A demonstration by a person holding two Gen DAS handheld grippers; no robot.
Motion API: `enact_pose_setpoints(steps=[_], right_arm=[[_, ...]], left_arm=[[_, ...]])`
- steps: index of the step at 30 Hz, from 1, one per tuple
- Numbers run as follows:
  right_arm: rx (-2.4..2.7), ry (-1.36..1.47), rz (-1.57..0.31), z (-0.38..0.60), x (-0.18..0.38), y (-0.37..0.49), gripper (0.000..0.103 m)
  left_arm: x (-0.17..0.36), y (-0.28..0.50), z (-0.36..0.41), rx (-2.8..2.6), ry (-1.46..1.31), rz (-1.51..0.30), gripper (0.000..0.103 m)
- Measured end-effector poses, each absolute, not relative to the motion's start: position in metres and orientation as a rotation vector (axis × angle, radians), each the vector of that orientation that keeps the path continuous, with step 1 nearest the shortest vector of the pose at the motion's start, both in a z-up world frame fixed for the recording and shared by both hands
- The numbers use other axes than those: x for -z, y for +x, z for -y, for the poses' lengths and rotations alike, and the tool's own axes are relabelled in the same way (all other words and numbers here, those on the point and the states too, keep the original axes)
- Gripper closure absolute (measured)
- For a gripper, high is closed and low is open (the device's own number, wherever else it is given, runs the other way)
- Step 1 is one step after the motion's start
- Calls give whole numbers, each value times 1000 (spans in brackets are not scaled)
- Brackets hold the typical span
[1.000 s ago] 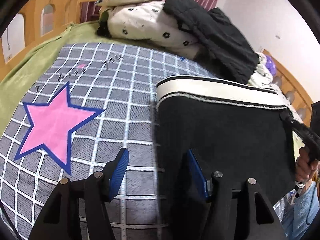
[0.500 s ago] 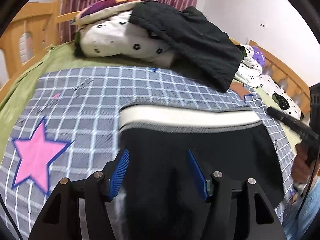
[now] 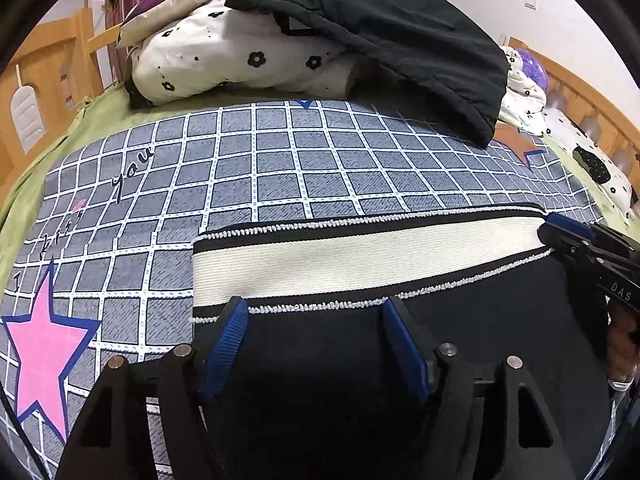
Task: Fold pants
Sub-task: 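Grasp the striped waistband with both grippers and fold it over the legs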
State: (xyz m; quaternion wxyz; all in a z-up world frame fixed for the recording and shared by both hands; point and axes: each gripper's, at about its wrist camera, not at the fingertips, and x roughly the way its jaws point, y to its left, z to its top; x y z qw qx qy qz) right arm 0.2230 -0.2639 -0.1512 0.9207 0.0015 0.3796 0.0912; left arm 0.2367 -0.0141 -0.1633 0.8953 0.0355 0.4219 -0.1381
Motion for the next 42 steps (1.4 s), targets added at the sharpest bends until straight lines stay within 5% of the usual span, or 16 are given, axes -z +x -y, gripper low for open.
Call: enact_pose_setpoints(steps=[10,14,42], right_arm=[[-196,51,-823,267,141,228,68],[-211,51,-822,262,128,226,54],[-175,-129,-808,239,142,207,36]], left_arm=[[165,240,18,271,77,-860,30],[165,240,17,273,71,-857,30],[161,214,9,300,39,-973,23]])
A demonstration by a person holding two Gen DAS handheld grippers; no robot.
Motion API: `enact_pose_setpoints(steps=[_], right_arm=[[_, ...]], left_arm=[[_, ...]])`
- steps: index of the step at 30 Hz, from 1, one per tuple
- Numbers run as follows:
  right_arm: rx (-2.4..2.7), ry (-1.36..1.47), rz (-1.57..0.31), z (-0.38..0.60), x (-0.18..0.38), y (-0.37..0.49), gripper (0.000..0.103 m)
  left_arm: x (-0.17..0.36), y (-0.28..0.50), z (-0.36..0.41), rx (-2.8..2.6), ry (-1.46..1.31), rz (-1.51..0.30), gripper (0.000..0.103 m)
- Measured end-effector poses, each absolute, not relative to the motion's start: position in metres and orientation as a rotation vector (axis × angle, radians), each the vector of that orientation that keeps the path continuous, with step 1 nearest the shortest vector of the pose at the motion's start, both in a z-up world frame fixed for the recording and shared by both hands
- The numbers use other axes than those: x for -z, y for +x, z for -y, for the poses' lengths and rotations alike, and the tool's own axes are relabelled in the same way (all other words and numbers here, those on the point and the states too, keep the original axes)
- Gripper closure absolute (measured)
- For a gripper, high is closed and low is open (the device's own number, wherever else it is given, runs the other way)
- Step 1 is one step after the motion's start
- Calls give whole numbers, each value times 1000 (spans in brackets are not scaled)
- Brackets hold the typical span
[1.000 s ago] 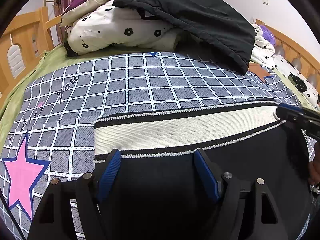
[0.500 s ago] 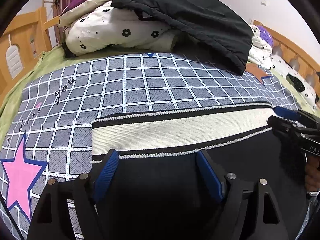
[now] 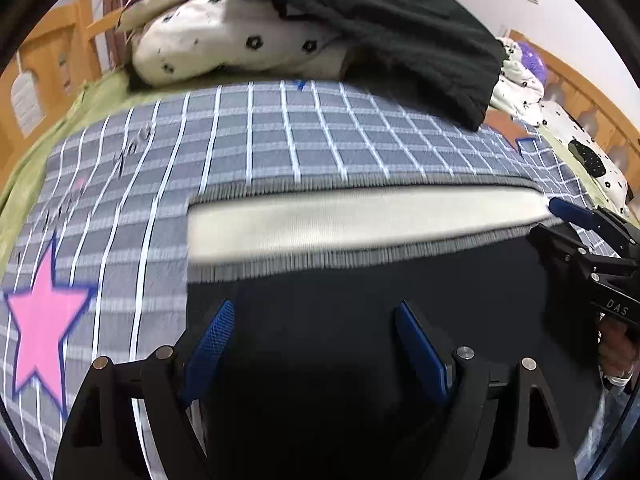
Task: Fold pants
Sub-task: 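Grasp the striped waistband with both grippers and fold it over the legs, then lay the folded trousers down and open both grippers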
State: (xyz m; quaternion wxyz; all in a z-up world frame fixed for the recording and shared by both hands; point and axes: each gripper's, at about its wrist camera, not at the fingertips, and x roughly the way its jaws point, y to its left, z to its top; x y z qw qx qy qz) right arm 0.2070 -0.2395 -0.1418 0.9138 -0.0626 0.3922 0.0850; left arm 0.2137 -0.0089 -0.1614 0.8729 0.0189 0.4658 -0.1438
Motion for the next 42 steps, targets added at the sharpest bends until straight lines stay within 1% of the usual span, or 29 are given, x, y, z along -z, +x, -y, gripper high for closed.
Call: enact_pose_setpoints(steps=[3,8,12,14,18,20,21,22,25,30,35,36,37,39,42], right_arm=[[-222,-143,-815,234,136,181,36],[-203,-155,-836,229,141,138,36],[-147,-123,-862,228,139,107,36],[-152,-49,-883,233,140,87,36],[-126,-10,-906,237,148,52,36],[-112,-14,-914,235,150,43,36],[-117,-2,-924,234,152,40,36],[-122,11,-935,234,154,38,36],[-115,12,-931,233,155,36,36],[-112,51,-936,238,155,38,36],[-109,25,-929,233,157,41,36],[-110,20,-927,234,157,42,36],[-111,14,-925,234,158,42,35],[-116,10,-921,235,158,42,36],[-123,9,-918,239,158,41,36]], left_arm=[[163,182,-3,336,-9,-1007,23],[167,123,-8,319,67,-972,23],[162,82,-16,347,16,-945,28],[159,67,-22,344,9,-936,29],[163,42,-35,323,15,-951,29],[173,34,-45,330,-28,-1013,29],[179,30,-50,323,-50,-1044,33],[182,24,-54,307,-49,-1039,39],[181,7,-51,267,55,-995,40],[184,3,-41,213,164,-947,40],[185,10,-32,168,252,-893,52],[185,11,-29,172,254,-885,62],[184,10,-27,185,244,-880,78],[178,7,-27,208,197,-845,92],[156,2,-46,254,30,-779,93]])
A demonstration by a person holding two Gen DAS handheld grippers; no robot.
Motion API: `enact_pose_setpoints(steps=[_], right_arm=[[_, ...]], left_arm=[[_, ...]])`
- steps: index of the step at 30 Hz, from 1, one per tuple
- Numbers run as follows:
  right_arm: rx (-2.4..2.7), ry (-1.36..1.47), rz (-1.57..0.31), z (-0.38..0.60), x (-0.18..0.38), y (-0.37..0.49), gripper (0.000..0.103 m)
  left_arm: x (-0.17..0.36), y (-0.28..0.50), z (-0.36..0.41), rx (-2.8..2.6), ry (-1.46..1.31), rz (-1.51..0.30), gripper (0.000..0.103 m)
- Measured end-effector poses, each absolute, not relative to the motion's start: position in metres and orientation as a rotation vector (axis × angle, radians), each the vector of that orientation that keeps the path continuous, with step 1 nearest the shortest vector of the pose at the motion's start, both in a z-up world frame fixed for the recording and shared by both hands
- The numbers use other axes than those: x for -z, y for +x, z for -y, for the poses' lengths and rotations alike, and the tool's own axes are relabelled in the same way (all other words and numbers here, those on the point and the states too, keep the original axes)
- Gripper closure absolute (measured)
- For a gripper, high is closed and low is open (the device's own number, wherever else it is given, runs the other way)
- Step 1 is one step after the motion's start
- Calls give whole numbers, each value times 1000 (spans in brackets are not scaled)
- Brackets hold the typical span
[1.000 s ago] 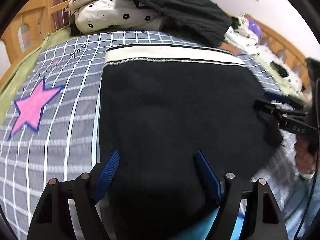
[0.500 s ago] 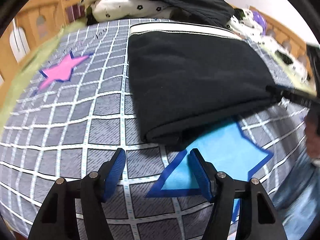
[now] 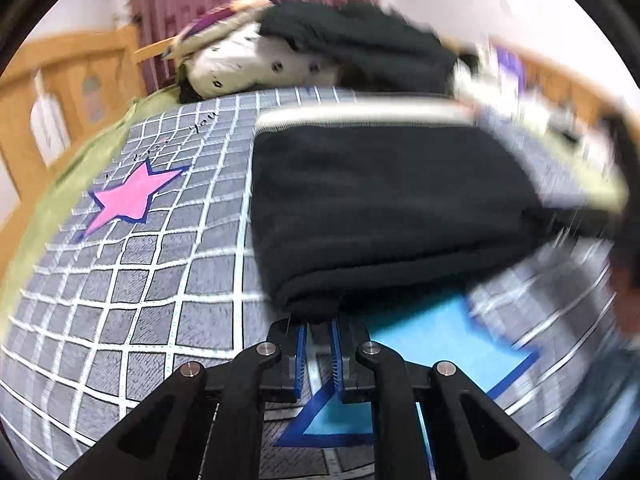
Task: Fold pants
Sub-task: 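Lay the folded trousers down and open both grippers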
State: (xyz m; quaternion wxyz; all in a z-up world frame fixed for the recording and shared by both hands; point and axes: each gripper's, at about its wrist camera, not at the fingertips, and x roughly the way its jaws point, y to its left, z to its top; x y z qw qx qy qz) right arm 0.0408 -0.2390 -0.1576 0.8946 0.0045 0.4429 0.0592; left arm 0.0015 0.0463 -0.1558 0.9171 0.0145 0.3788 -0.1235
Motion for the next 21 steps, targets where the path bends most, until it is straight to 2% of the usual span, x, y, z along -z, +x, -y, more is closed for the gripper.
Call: enact_pose_setpoints(steps=[4,10,11,13,15,21], right_arm=[[-123,21,-920,240,159,40,35],[-133,-12,-921,237,157,39,35],[-147,-6,-917,240,154,39,36],[-151,15,-872,248,143,35,36],[-136,49,-822,259,133,31,36],[-87,139,-796,281,131,35,35]], left_arm=[[180,17,-65,251,-91,-903,93],[181,10,-62,259,-75,-919,87],[180,9,-65,260,-80,-929,85],[176,4,-72,241,-84,-934,70],[167,-3,-79,228,-88,-910,64],[146,-15,-97,229,-165,-827,62]])
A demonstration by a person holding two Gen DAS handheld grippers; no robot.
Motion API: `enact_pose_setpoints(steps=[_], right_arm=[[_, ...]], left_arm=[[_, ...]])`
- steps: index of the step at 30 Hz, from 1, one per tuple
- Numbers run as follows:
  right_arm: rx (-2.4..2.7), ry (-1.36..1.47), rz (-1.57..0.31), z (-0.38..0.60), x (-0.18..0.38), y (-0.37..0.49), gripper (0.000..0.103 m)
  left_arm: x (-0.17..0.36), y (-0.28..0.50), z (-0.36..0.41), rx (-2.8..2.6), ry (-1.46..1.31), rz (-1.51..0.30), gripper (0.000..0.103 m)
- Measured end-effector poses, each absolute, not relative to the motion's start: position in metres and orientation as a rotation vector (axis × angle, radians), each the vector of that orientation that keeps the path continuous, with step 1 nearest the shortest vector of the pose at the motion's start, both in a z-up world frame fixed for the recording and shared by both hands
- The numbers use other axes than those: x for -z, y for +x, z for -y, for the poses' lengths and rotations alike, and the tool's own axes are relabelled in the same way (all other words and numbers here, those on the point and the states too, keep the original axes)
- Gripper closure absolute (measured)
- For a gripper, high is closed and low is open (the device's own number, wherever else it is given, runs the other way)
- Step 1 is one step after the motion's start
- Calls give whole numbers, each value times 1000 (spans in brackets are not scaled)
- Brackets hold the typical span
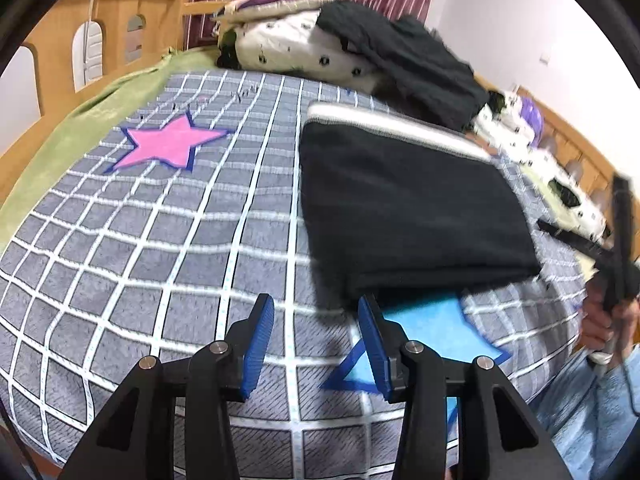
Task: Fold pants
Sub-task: 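Lay the folded trousers down and open both grippers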
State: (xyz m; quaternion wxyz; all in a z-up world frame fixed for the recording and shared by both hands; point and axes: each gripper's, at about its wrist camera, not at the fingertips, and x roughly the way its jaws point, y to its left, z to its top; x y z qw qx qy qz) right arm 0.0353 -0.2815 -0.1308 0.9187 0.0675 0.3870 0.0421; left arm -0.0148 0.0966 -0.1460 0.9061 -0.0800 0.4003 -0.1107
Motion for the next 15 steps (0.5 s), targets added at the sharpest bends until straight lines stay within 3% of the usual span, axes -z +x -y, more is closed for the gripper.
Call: enact_pose_setpoints(steps=[8,11,15], right_arm=[[-45,175,-930,282,162,71,36],[-42,216,-941,286,163,71,36],[-19,193,-943,280,159,69,36]], left_arm=[[123,38,-53,246,-83,-825,62],[152,52,-33,227,-29,-938,60],[162,33,-23,153,8,-848,55]])
